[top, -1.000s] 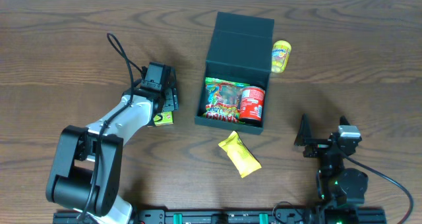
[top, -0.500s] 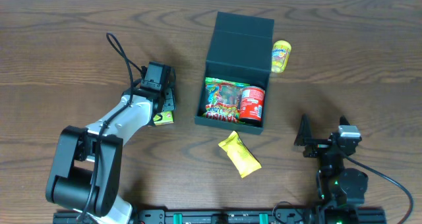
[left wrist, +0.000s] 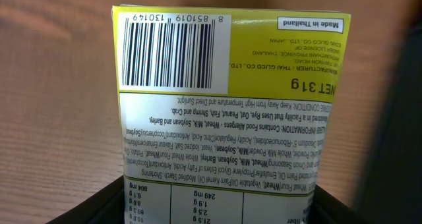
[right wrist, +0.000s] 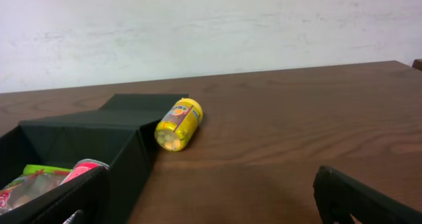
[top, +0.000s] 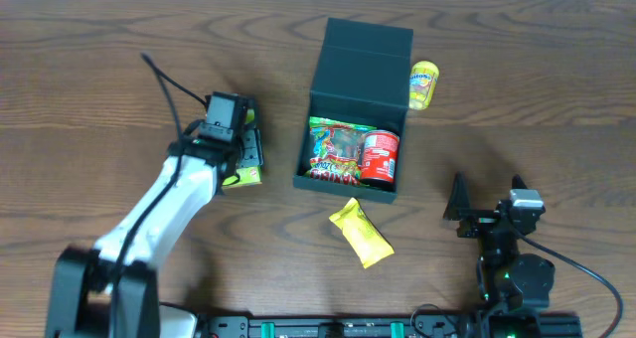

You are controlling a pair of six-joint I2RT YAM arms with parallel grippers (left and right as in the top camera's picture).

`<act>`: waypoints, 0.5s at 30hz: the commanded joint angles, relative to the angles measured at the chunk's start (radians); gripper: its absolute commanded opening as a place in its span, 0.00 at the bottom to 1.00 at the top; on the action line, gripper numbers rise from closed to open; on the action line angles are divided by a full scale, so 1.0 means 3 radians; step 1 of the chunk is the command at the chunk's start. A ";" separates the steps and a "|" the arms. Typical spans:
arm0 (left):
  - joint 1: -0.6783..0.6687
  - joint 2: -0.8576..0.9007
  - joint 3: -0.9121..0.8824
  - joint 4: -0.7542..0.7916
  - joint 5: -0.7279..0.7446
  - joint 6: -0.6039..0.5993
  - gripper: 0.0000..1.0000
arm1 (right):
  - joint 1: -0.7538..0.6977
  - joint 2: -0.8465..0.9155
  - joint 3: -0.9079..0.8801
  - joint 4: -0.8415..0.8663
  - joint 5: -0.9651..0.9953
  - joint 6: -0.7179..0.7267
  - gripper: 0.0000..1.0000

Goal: Pack container
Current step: 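Carry the snack box with the left gripper into the black box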

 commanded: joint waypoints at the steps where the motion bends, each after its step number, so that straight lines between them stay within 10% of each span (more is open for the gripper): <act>1: -0.0041 -0.0298 0.0046 0.0001 0.0292 0.0022 0.66 | 0.0047 -0.0018 -0.0005 -0.0018 0.0009 0.0039 0.99; 15: -0.1083 -0.0741 0.0058 0.0434 -0.0013 0.0011 0.66 | 0.0047 -0.0017 -0.0005 -0.0018 0.0009 0.0039 0.99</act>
